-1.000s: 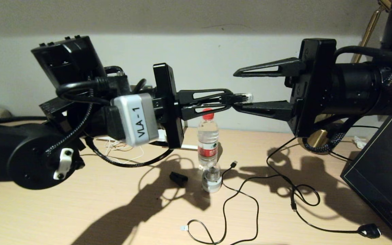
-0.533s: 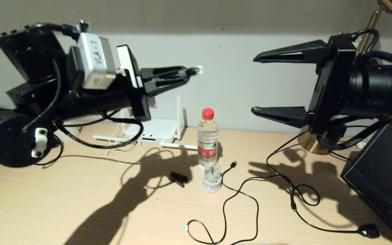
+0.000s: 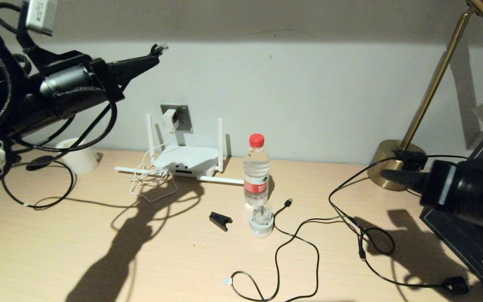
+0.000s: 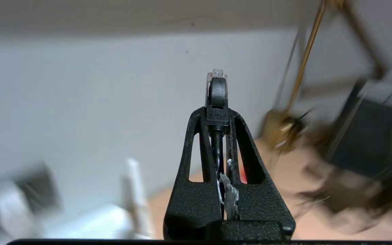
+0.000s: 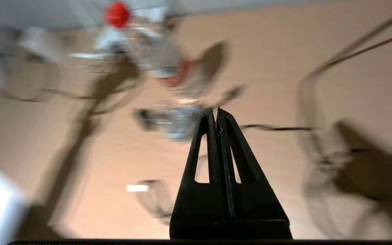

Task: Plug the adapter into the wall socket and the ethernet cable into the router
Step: Align cable and router interface

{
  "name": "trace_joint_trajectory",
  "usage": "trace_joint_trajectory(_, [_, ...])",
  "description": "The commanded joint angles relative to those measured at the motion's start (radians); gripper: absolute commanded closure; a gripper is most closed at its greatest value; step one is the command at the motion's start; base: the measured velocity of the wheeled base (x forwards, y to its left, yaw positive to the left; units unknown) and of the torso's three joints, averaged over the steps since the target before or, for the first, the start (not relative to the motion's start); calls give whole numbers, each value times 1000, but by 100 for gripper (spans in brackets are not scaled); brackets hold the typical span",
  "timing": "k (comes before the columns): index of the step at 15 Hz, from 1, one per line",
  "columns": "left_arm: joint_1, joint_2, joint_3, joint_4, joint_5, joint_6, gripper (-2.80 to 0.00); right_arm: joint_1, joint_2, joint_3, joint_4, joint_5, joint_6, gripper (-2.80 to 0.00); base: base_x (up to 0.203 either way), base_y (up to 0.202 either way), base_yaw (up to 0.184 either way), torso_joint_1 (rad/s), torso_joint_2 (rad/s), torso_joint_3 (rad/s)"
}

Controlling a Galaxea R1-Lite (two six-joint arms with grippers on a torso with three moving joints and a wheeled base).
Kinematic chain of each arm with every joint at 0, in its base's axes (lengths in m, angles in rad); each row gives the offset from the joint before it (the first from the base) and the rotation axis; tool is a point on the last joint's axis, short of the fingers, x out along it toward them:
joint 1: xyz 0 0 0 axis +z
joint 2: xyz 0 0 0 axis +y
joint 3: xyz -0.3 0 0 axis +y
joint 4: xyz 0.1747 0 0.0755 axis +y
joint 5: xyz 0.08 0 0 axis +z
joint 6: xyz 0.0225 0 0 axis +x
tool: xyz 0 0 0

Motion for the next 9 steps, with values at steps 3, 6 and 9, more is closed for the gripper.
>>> trace_joint_trajectory(3, [3, -66, 144, 7, 58, -153, 0, -30, -340, 98, 60, -222, -162, 0, 0, 0, 0, 0, 0, 0])
trace_joint_trajectory(6, [1, -120, 231, 112, 137, -153, 0, -261, -452, 188, 125, -240, -211, 0, 0, 0, 0, 0, 0, 0])
trace_joint_trajectory(9, [-2, -172, 247, 281, 166, -153, 0, -410, -640, 297, 116, -152, -256, 0, 0, 0, 0, 0, 0, 0])
